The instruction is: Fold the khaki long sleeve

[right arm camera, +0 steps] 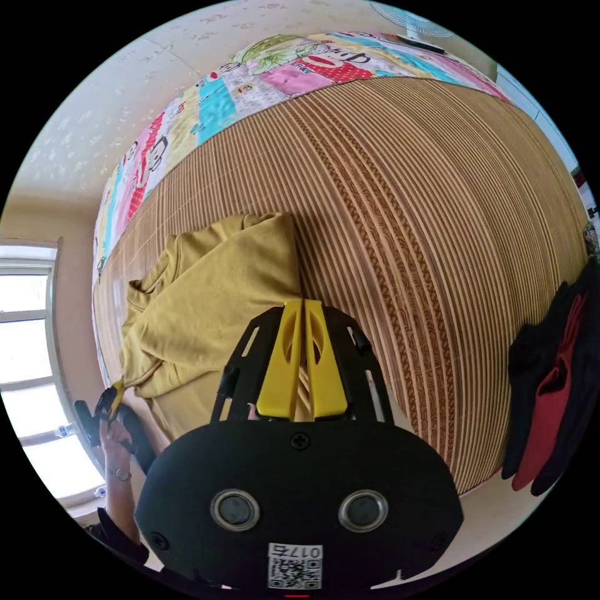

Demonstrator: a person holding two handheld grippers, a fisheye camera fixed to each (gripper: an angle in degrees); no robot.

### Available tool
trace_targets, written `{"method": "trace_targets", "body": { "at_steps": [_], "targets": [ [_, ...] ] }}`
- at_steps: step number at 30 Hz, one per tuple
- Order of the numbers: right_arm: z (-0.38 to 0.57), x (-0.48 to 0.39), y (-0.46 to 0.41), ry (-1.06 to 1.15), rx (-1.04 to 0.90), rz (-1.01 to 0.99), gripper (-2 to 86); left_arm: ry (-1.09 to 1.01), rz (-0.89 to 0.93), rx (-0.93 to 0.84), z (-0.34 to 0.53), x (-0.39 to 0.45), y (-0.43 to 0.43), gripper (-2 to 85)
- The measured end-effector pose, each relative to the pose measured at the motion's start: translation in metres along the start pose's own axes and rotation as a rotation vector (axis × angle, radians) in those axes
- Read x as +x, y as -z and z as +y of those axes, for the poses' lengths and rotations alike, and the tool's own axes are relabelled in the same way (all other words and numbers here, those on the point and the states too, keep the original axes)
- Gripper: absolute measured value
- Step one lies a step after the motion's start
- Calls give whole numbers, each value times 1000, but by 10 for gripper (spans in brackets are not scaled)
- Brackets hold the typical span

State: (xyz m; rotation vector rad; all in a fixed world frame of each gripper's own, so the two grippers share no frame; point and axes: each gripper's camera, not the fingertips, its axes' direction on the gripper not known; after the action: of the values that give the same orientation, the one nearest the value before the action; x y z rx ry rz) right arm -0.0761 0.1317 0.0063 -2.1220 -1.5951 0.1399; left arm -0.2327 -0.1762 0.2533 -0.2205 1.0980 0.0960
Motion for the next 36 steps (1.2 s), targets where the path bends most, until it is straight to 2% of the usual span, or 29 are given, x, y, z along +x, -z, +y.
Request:
{"method": "trace_targets", "body": {
  "at_steps": [4, 8, 11, 14, 16, 19, 21, 25, 30, 36],
  "targets": [
    [-23, 19, 5, 10, -44, -2, 15, -24, -25, -31, -4, -6, 17, 14],
    [-36, 40, 23, -43, -126, -28, 34, -30, -165, -105, -6, -19, 2, 41],
    [-25, 50, 55, 65, -184, -128, 67, -2, -108, -86, 5, -25, 12, 83],
    [10, 61, 88, 212, -256, -155, 88, -22, -152, -121, 43, -20, 25, 92],
    [45, 82, 102, 295, -370, -206, 104, -15, -171, -187, 74, -20, 30, 98],
    [89, 126, 114, 276, -486, -235, 106, 15, -162, -303, 128, -23, 38, 104],
    [111, 156, 118, 227, -543, -246, 104, 27, -222, -390, 161, -23, 45, 108],
    [150, 203, 128, 203, -635, -301, 104, 1, -252, -485, 183, -22, 47, 111],
    [165, 224, 141, 207, -628, -329, 104, -70, -281, -609, 168, -23, 25, 108],
    [156, 227, 160, 194, -590, -297, 101, -32, -247, -643, 138, -40, 23, 77]
  ]
}}
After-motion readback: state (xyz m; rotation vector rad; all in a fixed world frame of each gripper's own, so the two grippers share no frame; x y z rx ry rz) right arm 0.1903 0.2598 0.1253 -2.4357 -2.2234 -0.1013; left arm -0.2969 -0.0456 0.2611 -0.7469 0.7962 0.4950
